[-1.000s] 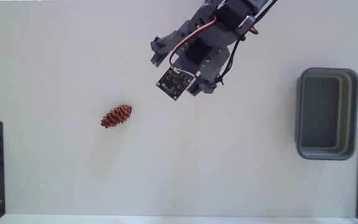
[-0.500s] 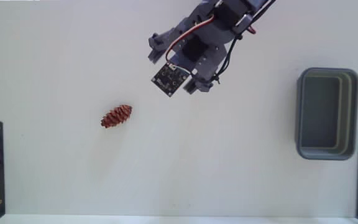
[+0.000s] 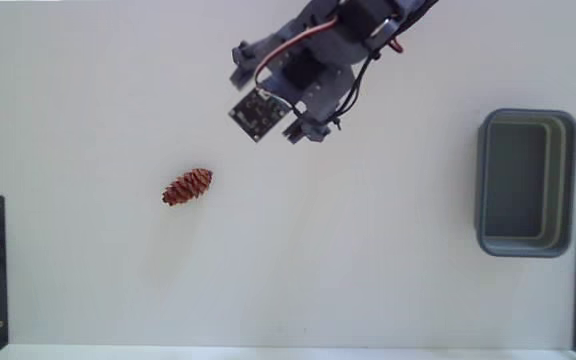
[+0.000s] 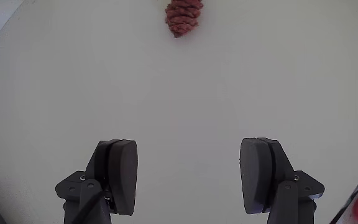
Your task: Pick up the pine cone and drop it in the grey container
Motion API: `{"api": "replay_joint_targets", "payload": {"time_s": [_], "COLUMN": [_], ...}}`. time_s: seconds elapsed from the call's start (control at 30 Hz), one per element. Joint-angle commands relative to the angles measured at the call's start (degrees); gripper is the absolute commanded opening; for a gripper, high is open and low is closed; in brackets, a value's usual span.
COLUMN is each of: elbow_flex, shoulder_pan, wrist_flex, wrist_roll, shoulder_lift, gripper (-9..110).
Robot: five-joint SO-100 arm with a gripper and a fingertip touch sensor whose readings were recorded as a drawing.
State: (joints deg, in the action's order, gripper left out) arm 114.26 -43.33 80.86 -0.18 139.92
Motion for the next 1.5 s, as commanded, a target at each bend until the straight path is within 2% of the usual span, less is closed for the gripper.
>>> {"api": "replay_joint_targets", "payload": {"time_s": [0.0,1.47], "elbow_flex": [0.3,0.3], "shoulder_pan": [-2.0,-1.3], "wrist_flex": [1.1,1.1], "wrist_roll": [0.2,0.2], "shoulder_lift": [2.2,2.2], "gripper": [110,110]}}
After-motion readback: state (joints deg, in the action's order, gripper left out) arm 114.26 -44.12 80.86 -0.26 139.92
